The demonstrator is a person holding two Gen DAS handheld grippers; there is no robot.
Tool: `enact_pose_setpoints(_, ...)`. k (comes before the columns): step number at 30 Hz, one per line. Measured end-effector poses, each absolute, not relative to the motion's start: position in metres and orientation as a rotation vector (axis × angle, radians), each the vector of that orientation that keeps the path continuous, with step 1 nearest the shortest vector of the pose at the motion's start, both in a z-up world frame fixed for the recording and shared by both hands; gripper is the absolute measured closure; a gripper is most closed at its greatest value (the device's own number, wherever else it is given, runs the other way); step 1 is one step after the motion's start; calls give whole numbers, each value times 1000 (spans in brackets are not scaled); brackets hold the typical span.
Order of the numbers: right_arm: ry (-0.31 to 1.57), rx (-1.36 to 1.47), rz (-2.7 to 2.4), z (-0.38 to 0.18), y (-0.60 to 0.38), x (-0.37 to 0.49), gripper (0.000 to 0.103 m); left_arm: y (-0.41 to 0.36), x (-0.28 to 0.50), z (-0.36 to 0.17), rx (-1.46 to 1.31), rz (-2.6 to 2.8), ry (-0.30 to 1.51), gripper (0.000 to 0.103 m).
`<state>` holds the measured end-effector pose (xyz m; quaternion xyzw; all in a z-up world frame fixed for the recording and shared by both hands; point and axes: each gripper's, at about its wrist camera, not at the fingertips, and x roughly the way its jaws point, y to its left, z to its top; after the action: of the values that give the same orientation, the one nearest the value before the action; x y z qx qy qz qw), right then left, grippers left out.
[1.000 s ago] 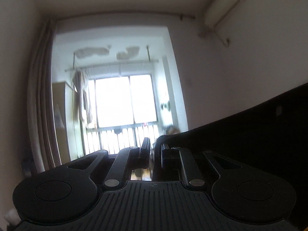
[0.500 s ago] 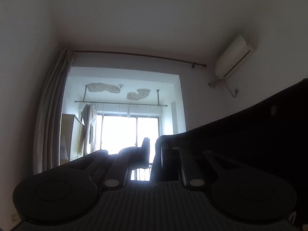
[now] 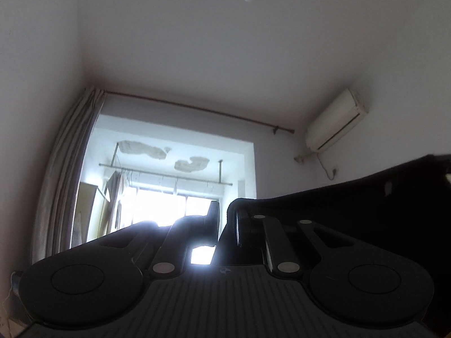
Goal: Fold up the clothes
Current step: 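Lift the black T-shirt high with both grippers and shake it out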
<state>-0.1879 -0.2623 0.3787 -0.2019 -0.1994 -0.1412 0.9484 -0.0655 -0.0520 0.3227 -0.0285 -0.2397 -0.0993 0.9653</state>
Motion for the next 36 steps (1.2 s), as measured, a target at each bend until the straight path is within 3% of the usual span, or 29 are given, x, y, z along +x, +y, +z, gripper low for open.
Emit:
enact_pose_setpoints(5, -315, -353, -237, 354, -278, -144, 98, -53, -40, 284, -30, -173, -365, 91)
enact_pose_setpoints(14, -72, -373, -198, 252, -292, 1, 98, -65, 66, 172, 112, -41, -77, 91)
enact_pose_setpoints(26, 95, -431, -169, 158, -264, 170, 98, -61, 201, 108, 243, 101, 69, 91)
enact_pose_setpoints(29, 188, -447, -157, 112, -257, 215, 97, -64, 232, 70, 308, 113, 162, 88)
enact_pose_setpoints(30, 223, -451, -152, 97, -254, 230, 96, -67, 244, 53, 331, 110, 215, 76)
enact_pose_setpoints(32, 391, -410, -100, 54, -254, 262, 91, -73, 266, 15, 364, 68, 365, 47)
enact_pose_setpoints(34, 557, -366, -48, 12, -253, 295, 55, -74, 282, -22, 357, 32, 518, 44)
enact_pose_setpoints(36, 692, -328, -67, -29, -257, 309, 55, -66, 287, -44, 316, 15, 618, 44)
